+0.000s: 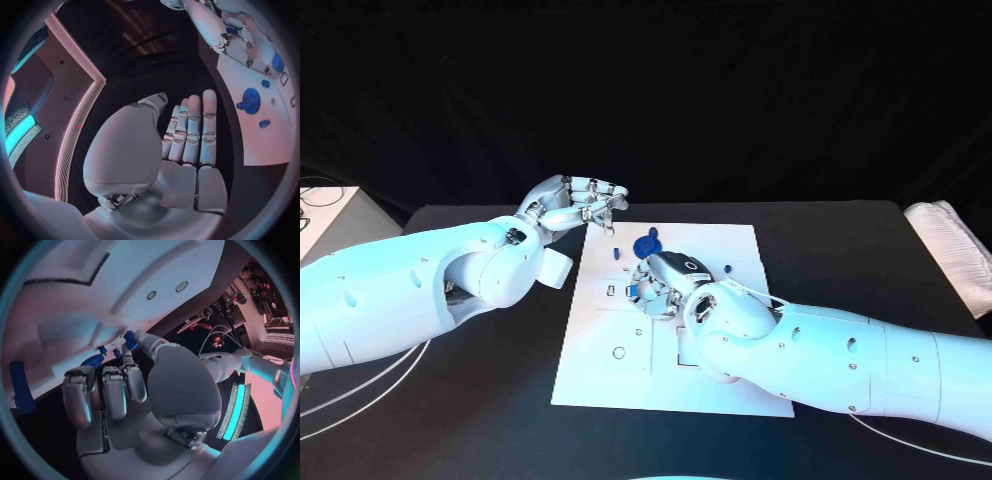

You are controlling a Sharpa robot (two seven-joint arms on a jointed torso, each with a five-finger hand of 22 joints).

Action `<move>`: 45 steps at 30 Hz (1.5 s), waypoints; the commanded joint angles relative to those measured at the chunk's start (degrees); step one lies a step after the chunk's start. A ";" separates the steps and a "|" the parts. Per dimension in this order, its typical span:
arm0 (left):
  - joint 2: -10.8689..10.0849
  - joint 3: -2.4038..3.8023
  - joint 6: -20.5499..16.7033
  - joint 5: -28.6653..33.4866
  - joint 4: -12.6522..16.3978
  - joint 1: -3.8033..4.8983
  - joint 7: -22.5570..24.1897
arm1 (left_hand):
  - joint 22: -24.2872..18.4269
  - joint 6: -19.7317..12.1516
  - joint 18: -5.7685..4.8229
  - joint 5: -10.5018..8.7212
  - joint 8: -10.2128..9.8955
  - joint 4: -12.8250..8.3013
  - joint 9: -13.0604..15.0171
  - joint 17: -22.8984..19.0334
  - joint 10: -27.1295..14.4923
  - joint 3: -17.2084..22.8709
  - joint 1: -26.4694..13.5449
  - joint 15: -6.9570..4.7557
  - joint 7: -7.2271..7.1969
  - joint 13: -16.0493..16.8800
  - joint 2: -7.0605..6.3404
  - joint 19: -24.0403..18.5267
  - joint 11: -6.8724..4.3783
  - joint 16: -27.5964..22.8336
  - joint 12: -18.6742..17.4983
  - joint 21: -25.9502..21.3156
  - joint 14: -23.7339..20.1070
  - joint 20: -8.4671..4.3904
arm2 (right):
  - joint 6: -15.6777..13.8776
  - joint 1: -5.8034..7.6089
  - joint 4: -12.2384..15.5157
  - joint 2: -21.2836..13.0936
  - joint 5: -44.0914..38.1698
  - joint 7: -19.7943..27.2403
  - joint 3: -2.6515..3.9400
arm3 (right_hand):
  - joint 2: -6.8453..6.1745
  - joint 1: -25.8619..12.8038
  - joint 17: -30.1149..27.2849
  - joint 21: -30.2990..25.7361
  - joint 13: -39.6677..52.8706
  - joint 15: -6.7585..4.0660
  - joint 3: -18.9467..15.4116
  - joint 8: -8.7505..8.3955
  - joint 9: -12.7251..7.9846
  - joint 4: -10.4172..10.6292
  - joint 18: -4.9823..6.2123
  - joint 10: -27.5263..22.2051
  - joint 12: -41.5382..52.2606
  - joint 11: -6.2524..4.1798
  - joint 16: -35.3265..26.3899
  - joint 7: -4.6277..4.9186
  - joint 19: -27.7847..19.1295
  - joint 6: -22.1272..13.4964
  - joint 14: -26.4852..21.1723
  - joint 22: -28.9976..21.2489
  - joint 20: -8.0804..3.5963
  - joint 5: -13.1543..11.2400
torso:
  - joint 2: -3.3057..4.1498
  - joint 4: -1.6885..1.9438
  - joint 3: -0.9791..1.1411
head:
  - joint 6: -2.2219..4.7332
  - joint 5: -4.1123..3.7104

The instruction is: Assemble the parts on the task board

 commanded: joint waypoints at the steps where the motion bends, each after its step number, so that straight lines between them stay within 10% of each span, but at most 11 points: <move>1: 0.05 0.04 0.80 -0.17 0.16 0.03 0.20 | 0.05 0.08 0.82 -0.36 0.20 -0.02 0.05 0.05 -0.25 0.26 -0.55 -0.15 -0.05 0.05 -0.14 -0.46 0.05 0.33 0.12 0.20 0.17 0.12 | 0.67 -0.07 -0.14 0.08 -1.54 -0.15 -0.01 | 0.19 -0.50 15.10 0.12 7.40 -0.14 0.22 0.31 0.04 -0.06 -0.83 0.27 0.30 0.12 0.37 0.06 6.00 0.25 5.88 15.09 -0.26 0.23 | -0.05 -0.07 -0.02 | -0.05 0.05; 45: -0.19 0.03 0.93 -0.17 0.23 0.03 0.14 | 0.05 0.08 0.82 -0.36 0.20 -0.02 0.05 0.05 -0.25 0.26 -0.55 -0.15 -0.05 0.05 -0.14 -0.46 0.05 0.33 0.12 0.20 0.17 0.12 | 1.50 -0.11 -1.45 0.45 -0.91 0.15 -0.19 | -2.14 -2.57 15.10 0.12 5.63 1.13 -0.64 -1.73 -1.01 0.01 -0.83 -1.86 -1.71 1.61 0.37 1.74 6.00 -4.48 5.88 15.09 0.78 -0.46 | -0.02 -0.10 -0.01 | -0.21 0.29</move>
